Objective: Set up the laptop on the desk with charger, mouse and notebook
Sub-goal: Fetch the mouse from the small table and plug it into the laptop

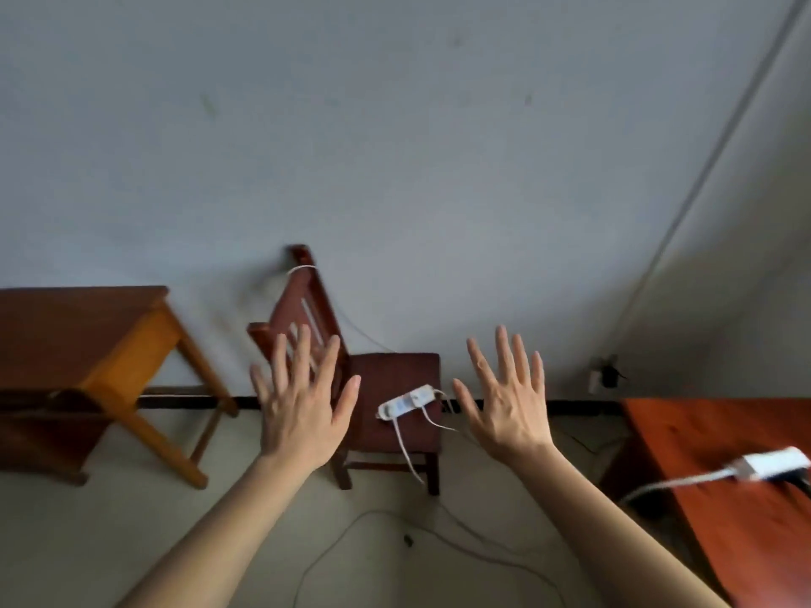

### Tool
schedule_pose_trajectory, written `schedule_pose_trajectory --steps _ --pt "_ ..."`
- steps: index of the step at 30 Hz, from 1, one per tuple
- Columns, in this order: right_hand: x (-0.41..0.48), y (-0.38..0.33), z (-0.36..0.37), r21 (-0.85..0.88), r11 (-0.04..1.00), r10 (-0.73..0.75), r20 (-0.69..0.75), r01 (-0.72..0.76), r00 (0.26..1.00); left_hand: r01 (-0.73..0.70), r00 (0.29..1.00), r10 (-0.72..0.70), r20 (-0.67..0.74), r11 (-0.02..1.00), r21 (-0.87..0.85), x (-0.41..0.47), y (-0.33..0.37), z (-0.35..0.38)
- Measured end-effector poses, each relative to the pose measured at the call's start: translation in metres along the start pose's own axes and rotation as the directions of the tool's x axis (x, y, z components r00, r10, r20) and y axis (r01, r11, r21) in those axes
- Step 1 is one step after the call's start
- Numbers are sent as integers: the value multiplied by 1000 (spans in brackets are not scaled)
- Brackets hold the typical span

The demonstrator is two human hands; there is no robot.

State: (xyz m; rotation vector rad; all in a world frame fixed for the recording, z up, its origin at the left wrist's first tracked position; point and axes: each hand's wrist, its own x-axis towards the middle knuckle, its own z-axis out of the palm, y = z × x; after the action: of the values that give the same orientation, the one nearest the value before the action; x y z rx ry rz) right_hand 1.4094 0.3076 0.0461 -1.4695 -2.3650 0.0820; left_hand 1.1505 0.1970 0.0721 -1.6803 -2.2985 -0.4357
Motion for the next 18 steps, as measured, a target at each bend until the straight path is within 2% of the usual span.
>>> schedule_pose_trajectory --steps 4,7,10,18 --pt "59 -138 40 30 983 -182 43 181 982 185 982 -183 -43 981 60 3 -154 -25" --pt "93 -221 64 55 966 -256 43 254 966 328 944 -324 -59 942 68 -4 -234 -48" --pt "119 -296 89 94 939 -333 27 330 942 391 920 -384 -79 913 119 -15 -300 -64" --pt "166 -520 197 222 760 -646 157 611 747 633 772 -630 -79 753 180 -59 -466 -68"
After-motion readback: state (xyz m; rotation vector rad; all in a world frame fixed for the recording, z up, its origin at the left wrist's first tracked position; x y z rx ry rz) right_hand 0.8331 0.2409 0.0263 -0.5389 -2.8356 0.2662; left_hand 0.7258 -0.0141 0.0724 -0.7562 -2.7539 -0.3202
